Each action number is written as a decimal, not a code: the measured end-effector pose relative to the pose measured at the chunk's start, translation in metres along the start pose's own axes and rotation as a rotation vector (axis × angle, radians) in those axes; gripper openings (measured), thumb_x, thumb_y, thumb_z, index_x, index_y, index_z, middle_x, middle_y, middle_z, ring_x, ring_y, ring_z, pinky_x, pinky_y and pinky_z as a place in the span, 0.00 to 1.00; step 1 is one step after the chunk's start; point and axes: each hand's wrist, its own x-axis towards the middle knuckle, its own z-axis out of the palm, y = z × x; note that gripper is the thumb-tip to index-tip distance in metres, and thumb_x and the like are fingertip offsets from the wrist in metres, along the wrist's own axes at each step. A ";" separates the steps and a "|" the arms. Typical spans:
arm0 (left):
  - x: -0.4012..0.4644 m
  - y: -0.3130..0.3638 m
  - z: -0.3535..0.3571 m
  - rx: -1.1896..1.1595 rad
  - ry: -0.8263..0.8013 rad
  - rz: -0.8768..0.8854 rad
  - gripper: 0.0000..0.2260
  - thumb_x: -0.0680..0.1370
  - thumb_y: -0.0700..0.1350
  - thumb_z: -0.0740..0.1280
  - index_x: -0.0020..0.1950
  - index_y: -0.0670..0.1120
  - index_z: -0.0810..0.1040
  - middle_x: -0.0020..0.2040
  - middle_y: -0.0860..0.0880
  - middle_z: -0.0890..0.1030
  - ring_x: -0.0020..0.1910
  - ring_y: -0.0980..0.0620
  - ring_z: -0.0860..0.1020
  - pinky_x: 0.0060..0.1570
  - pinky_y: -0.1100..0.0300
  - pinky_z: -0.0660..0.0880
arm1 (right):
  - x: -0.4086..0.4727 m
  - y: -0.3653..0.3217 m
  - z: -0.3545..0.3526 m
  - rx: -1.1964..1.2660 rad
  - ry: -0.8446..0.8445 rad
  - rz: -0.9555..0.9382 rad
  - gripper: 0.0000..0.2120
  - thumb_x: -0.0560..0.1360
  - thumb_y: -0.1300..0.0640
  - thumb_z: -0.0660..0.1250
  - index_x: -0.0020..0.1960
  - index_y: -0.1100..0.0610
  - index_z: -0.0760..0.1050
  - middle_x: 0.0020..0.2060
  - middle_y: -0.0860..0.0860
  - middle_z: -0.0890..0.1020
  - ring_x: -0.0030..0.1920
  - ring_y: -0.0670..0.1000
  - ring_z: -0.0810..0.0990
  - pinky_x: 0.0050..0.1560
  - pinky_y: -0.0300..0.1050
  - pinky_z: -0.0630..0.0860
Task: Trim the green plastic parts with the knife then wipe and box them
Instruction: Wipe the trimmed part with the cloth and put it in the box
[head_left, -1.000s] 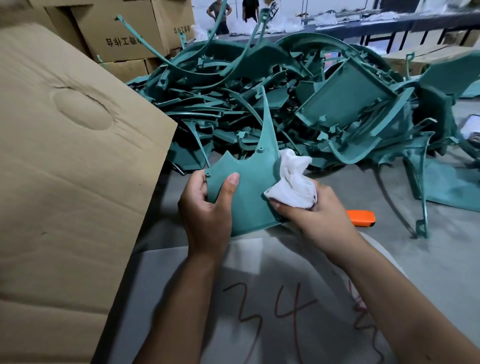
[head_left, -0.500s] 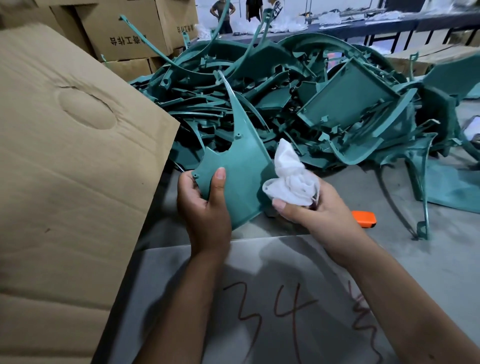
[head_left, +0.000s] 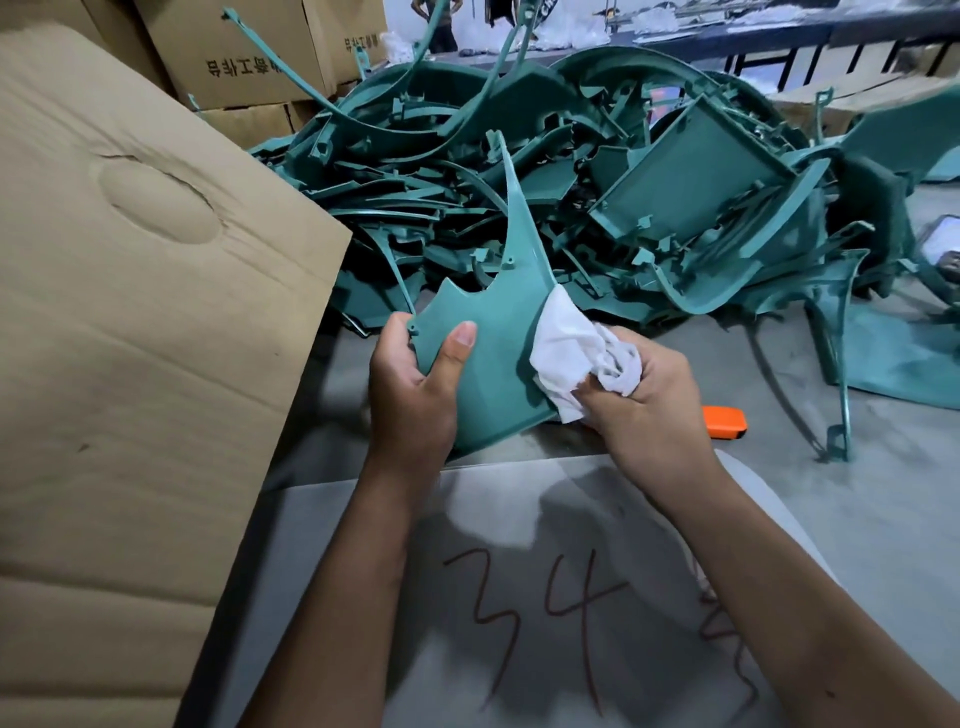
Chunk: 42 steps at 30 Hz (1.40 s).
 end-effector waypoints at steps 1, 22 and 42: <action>0.000 0.001 -0.001 0.004 -0.011 0.010 0.06 0.79 0.48 0.71 0.48 0.50 0.75 0.44 0.58 0.84 0.42 0.59 0.83 0.41 0.63 0.78 | -0.001 -0.001 0.001 -0.003 0.017 -0.015 0.08 0.72 0.62 0.67 0.46 0.68 0.76 0.39 0.66 0.78 0.38 0.55 0.73 0.41 0.59 0.73; -0.009 0.007 -0.003 -0.399 -0.008 -0.310 0.26 0.68 0.50 0.78 0.63 0.44 0.76 0.55 0.47 0.86 0.54 0.47 0.85 0.51 0.55 0.82 | 0.002 -0.026 -0.007 0.512 0.246 -0.125 0.11 0.74 0.58 0.79 0.54 0.53 0.82 0.44 0.50 0.85 0.43 0.52 0.81 0.42 0.50 0.79; 0.000 -0.005 -0.028 -0.409 -0.436 -0.349 0.24 0.59 0.46 0.84 0.53 0.59 0.88 0.54 0.54 0.87 0.54 0.54 0.85 0.50 0.59 0.82 | 0.014 -0.018 -0.036 0.774 0.464 0.326 0.09 0.77 0.50 0.71 0.51 0.56 0.80 0.33 0.46 0.81 0.27 0.43 0.72 0.25 0.39 0.71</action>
